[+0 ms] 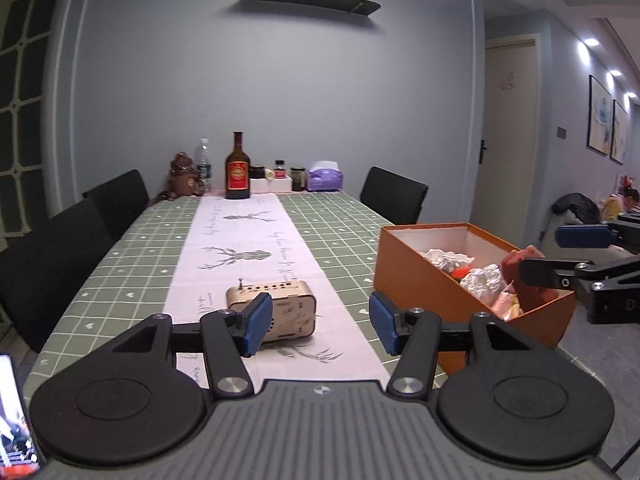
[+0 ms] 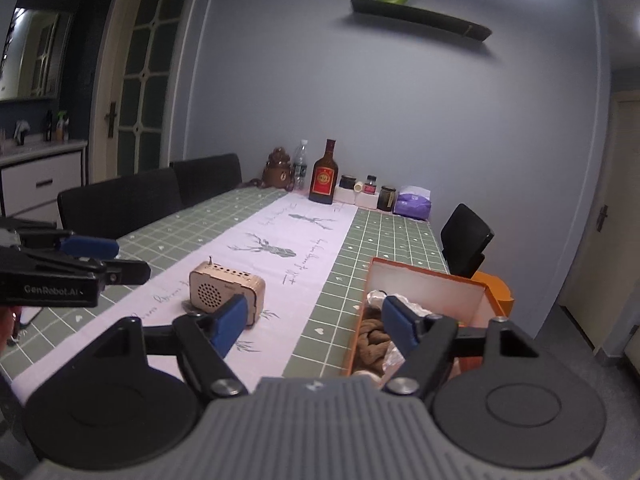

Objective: Organize soft objects

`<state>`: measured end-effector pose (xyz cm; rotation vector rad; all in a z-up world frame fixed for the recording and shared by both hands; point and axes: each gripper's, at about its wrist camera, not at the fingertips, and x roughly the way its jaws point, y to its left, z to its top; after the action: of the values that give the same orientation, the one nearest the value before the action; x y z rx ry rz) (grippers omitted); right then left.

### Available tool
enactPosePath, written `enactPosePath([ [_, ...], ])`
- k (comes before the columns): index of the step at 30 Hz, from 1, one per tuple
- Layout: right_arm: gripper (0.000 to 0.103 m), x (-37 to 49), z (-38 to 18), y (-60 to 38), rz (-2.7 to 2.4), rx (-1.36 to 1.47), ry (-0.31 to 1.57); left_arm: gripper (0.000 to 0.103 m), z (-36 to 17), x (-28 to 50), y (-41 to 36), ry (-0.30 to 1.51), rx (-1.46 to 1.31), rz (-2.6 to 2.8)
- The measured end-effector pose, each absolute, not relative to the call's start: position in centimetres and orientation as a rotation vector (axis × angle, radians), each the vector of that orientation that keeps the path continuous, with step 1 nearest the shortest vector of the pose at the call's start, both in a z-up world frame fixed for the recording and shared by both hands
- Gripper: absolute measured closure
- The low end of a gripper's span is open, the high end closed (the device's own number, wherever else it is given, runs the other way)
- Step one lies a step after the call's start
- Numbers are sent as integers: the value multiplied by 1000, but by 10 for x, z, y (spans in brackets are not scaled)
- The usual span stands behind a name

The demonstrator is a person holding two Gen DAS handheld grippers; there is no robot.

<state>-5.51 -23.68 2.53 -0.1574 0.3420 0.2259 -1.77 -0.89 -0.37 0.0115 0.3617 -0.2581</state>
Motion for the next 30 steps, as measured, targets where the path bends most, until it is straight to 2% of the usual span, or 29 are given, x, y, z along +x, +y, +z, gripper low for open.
enactPosePath([
  [2, 23, -66, 19, -233, 200, -129, 322, 39, -7, -25, -12, 349, 17, -241],
  [5, 19, -84, 10, -227, 133, -104, 257, 36, -12, -38, -15, 300, 27, -224],
  [6, 18, -89, 7, -225, 113, -104, 234, 34, -14, -42, -16, 282, 34, -212],
  [8, 11, -99, -2, -222, 80, -106, 193, 21, -16, -47, -18, 249, 37, -191],
  [10, 5, -107, -13, -221, 47, -100, 153, 17, -19, -51, -17, 228, 46, -193],
  [17, 5, -93, -30, -216, 33, -45, 210, 13, -29, -44, -15, 255, 48, -179],
  [20, 5, -83, -35, -219, 21, -8, 245, 9, -32, -39, -15, 281, 41, -165],
  [30, 5, -59, -49, -224, 13, -9, 326, 8, -38, -21, -23, 362, 48, -183],
])
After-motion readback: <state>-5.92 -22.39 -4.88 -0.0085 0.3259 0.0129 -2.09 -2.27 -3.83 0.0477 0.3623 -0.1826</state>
